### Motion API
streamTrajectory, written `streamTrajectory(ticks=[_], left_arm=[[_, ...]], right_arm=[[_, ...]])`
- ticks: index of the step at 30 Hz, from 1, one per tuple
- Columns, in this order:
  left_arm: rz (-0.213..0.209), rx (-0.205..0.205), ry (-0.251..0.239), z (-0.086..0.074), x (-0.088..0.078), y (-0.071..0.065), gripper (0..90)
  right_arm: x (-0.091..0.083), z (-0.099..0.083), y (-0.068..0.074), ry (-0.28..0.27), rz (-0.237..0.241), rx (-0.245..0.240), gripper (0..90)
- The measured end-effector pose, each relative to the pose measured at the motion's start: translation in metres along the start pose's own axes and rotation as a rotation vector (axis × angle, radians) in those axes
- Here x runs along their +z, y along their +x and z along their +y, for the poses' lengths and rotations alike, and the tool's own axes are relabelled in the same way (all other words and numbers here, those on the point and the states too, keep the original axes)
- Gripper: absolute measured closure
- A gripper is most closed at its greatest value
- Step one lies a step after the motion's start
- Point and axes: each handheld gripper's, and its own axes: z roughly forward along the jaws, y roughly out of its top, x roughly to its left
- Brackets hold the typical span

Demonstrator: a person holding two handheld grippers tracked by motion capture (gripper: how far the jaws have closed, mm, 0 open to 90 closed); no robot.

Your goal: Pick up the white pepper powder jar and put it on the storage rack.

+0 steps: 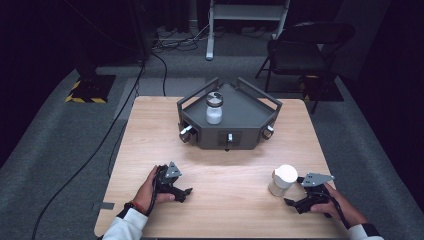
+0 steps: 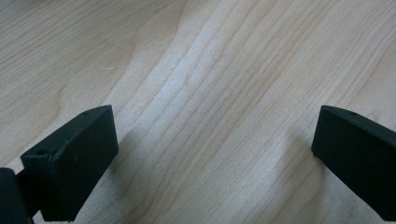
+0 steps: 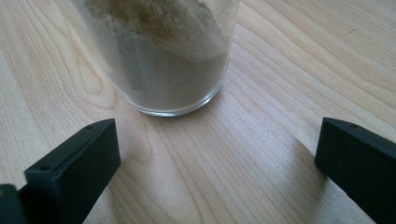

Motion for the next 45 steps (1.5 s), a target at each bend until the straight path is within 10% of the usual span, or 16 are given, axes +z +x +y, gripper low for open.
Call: streamTrajectory(ticks=[17, 45], left_arm=[[0.000, 0.000, 0.000, 0.000, 0.000, 0.000, 0.1], [0.000, 0.000, -0.001, 0.000, 0.000, 0.000, 0.1]], right_arm=[[-0.007, 0.002, 0.006, 0.016, -0.045, -0.013, 2.2], [-0.028, 0.018, 0.023, -0.209, -0.008, 0.024, 4.6]])
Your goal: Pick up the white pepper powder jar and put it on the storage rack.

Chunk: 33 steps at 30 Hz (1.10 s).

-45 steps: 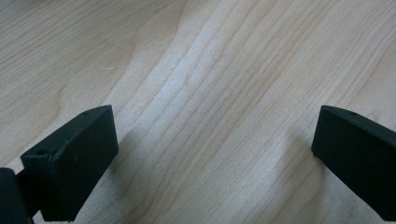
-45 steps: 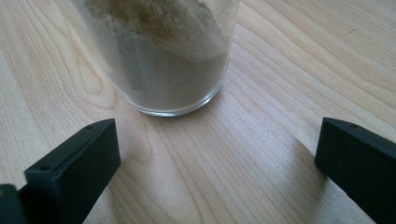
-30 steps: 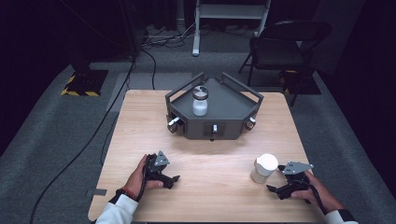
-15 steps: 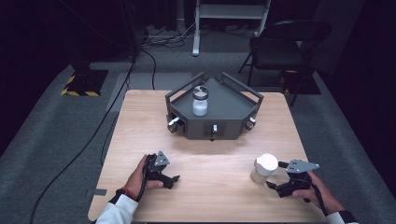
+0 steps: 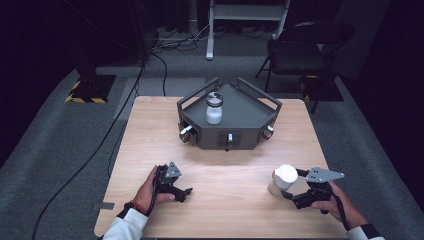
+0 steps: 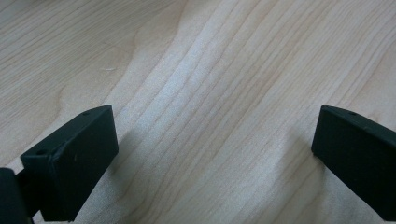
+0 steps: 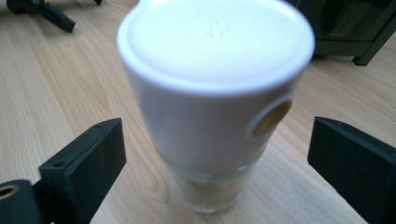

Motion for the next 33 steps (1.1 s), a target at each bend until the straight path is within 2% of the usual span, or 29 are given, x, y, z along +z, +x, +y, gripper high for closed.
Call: streamTrajectory(ticks=[5, 11, 15, 17, 23, 33], left_arm=[[0.000, 0.000, 0.000, 0.000, 0.000, 0.000, 0.1], [0.000, 0.000, 0.000, 0.000, 0.000, 0.000, 0.1], [0.000, 0.000, 0.000, 0.000, 0.000, 0.000, 0.1], [0.001, -0.001, 0.000, 0.000, 0.000, 0.000, 0.1], [0.001, -0.001, 0.000, 0.000, 0.000, 0.000, 0.1], [0.000, 0.000, 0.000, 0.000, 0.000, 0.000, 0.1]], right_arm=[[0.006, -0.002, 0.002, -0.033, -0.001, 0.034, 7.6], [0.014, -0.009, 0.003, -0.061, 0.005, 0.079, 16.6], [0.019, -0.014, 0.005, -0.065, -0.002, 0.062, 22.8], [0.020, -0.017, 0.002, -0.073, 0.006, 0.073, 26.8], [0.020, -0.017, 0.004, -0.077, 0.001, 0.050, 28.1], [0.021, -0.016, 0.011, -0.079, -0.045, 0.060, 28.5]])
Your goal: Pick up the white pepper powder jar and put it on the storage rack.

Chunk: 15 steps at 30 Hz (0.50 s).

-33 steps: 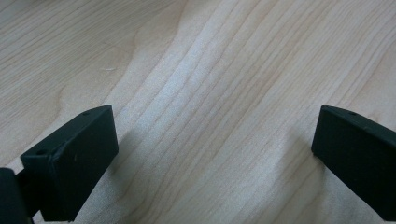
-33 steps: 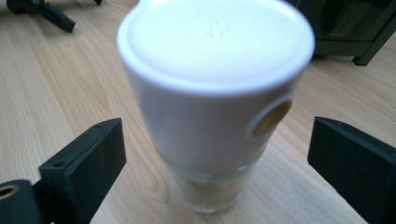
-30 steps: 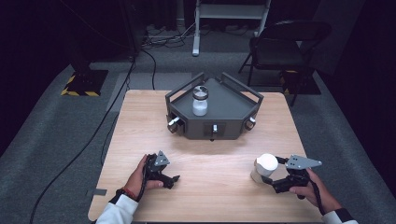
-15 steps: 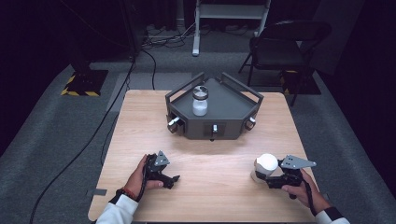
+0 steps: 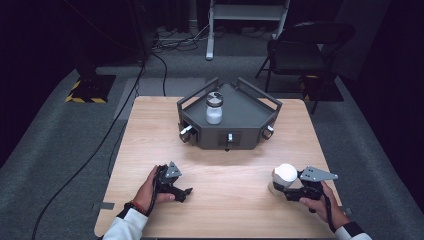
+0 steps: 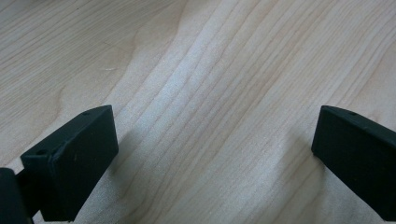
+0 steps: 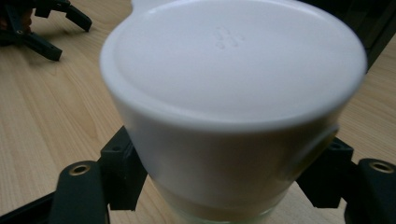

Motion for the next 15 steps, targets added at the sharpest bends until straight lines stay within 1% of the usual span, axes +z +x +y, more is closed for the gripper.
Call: streamTrajectory(ticks=[9, 15], left_arm=[[0.000, 0.000, 0.000, 0.000, 0.000, 0.000, 0.1], [0.000, 0.000, 0.000, 0.000, 0.000, 0.000, 0.1]], right_arm=[[-0.005, 0.003, 0.005, -0.028, -0.053, 0.016, 28.5], [-0.009, 0.008, 0.010, -0.048, -0.101, 0.033, 28.7]])
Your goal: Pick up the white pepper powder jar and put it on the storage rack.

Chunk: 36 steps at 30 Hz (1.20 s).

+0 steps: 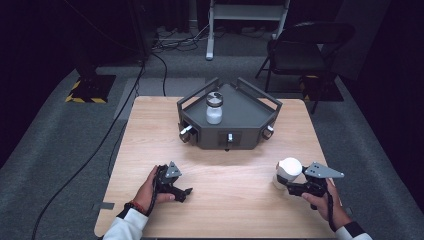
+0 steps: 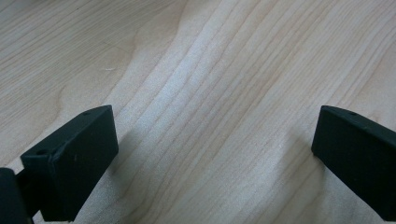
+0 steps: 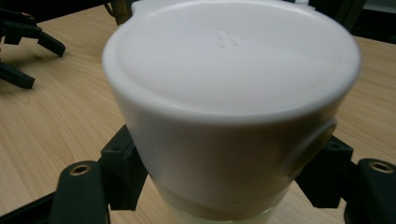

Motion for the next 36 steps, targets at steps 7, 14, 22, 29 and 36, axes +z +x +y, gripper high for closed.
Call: streamTrajectory(ticks=[7, 14, 22, 29, 36], left_arm=[[0.000, 0.000, 0.000, 0.000, 0.000, 0.000, 0.1], [0.000, 0.000, 0.000, 0.000, 0.000, 0.000, 0.1], [0.000, 0.000, 0.000, 0.000, 0.000, 0.000, 0.1], [0.001, 0.000, 0.000, 0.000, 0.000, 0.000, 0.1], [0.001, -0.001, 0.000, 0.000, 0.000, 0.000, 0.1]], right_arm=[[-0.004, 0.011, 0.005, -0.011, -0.041, 0.014, 28.7], [-0.002, 0.031, 0.011, -0.038, -0.072, 0.020, 28.8], [0.010, 0.064, 0.021, -0.081, -0.093, 0.001, 28.9], [0.020, 0.100, 0.027, -0.114, -0.113, -0.015, 29.0], [0.035, 0.137, 0.036, -0.110, -0.152, -0.012, 29.0]])
